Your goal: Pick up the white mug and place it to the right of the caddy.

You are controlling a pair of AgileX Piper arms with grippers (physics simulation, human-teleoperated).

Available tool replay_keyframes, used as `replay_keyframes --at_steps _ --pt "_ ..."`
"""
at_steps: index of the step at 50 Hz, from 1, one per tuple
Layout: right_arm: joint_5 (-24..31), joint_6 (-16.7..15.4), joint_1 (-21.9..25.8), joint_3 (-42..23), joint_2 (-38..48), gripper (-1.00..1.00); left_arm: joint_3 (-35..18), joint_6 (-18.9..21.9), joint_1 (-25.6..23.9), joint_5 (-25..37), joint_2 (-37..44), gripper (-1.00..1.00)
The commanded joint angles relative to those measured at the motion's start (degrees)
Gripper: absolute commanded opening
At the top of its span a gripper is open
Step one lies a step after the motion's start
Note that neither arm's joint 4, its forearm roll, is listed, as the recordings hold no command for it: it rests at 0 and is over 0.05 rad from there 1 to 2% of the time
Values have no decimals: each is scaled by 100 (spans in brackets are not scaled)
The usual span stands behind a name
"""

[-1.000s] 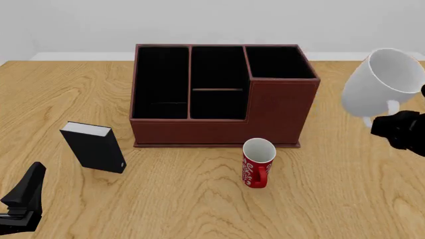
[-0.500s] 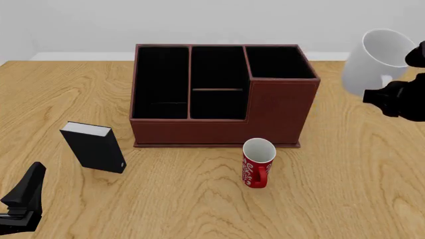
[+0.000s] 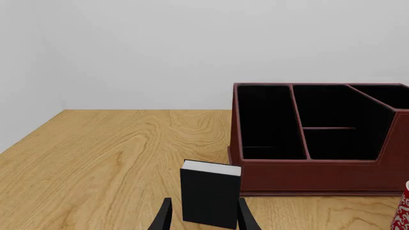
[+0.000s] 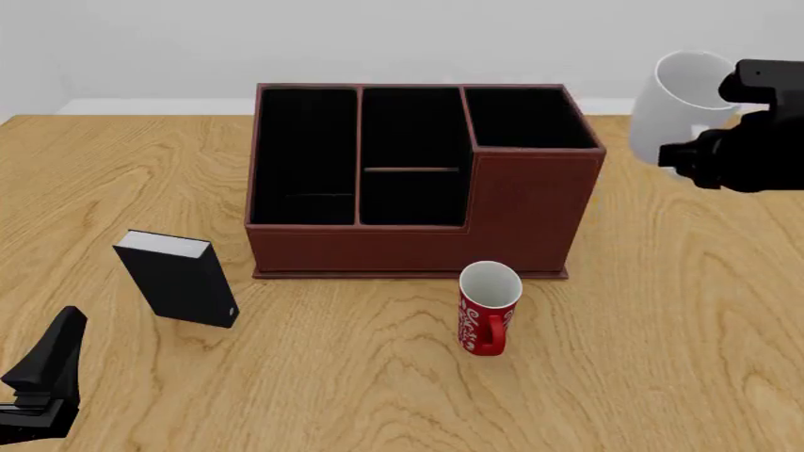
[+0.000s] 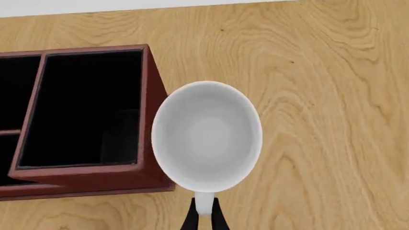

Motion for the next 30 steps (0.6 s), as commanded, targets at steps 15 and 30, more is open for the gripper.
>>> replay_keyframes --at_steps 15,30 --pt "-237 12 -99 -496 1205 -100 0 0 0 0 0 100" --pt "-304 -14 -158 -519 1464 -100 0 0 0 0 0 100"
